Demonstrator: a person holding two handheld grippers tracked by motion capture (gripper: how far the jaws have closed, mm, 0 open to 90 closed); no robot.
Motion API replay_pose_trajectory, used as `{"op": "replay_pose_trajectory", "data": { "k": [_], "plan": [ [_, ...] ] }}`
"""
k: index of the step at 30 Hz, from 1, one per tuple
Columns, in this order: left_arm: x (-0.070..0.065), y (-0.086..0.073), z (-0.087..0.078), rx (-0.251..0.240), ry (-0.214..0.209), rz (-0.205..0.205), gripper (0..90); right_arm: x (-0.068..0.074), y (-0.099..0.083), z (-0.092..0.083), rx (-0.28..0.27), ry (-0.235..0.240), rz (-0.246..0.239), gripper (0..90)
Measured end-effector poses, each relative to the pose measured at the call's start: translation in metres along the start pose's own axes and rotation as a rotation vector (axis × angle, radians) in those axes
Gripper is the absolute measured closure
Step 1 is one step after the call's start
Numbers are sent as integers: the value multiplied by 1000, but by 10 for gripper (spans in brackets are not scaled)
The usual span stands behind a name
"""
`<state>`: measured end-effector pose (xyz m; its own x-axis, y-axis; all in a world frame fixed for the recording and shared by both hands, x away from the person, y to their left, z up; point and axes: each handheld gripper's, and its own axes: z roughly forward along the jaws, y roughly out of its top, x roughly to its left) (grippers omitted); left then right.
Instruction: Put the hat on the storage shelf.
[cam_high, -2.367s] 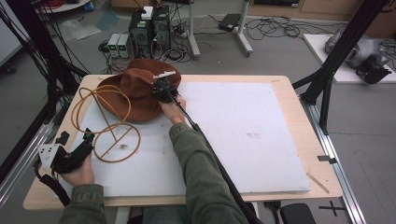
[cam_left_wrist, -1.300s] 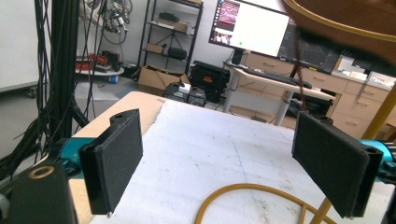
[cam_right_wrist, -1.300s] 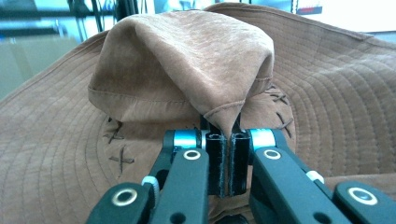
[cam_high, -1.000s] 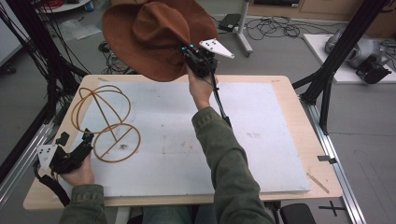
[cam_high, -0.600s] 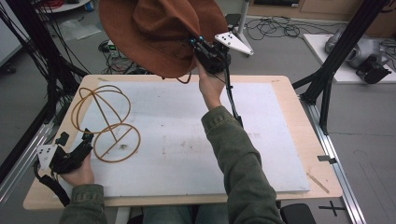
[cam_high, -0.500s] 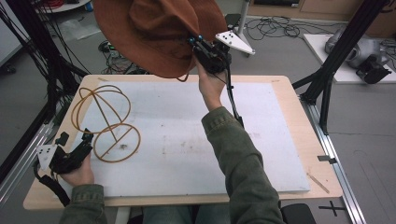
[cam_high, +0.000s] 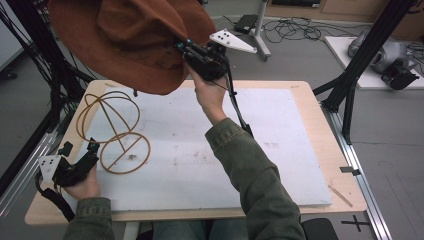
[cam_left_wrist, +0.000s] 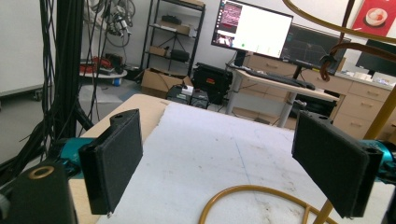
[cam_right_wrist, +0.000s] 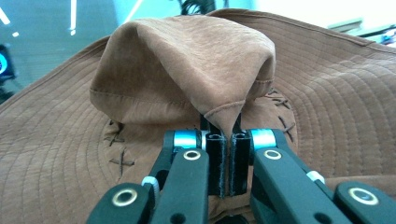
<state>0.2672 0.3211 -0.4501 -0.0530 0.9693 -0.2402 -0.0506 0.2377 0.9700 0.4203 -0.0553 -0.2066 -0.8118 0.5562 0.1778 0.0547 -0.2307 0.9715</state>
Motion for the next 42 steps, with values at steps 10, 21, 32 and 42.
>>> {"op": "replay_pose_trajectory", "data": {
  "k": [10,21,32,42],
  "plan": [
    [-1,2,-3,-12,0,27,166,32,-17,31,157,97,33,894],
    [-2,2,-6,-18,-8,48,165,57,-41,49,285,116,69,894],
    [-5,2,-7,-20,-24,73,164,77,-53,54,364,156,52,894],
    [-6,2,-7,-19,-27,73,164,82,-64,58,427,186,64,893]
  ]
}}
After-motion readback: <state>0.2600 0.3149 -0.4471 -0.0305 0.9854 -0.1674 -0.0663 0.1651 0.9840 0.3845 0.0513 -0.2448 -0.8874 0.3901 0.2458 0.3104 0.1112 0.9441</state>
